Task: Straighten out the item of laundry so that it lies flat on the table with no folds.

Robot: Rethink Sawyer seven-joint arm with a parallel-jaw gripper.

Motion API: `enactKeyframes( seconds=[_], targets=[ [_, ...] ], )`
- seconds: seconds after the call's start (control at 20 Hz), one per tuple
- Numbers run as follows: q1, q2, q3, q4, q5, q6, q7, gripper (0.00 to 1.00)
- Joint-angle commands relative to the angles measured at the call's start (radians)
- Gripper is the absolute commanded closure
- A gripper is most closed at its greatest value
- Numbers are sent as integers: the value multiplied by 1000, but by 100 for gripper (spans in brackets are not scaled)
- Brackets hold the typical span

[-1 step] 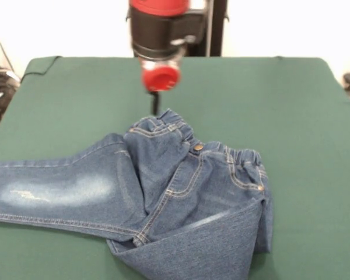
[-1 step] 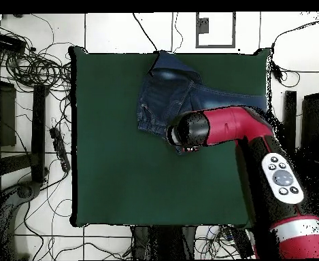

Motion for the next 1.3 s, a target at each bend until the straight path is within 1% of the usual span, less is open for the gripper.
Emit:
enactKeyframes(
  seconds=[0.05, 0.2, 0.35, 0.5, 0.85, 1.1, 1.3],
  targets=[
    [46, 13, -95, -55, -23, -48, 21, 0],
    [59, 17, -112, -45, -2, -92, 41, 0],
    [89, 29, -145, -36, 41, -129, 130, 0],
    [109, 44, -163, -19, 129, -142, 200, 0],
    [156, 81, -213, 14, 283, -221, 264, 0],
    [234, 131, -287, -21, 331, -289, 301, 0],
    [282, 171, -338, -57, 382, -319, 302, 0]
  ],
)
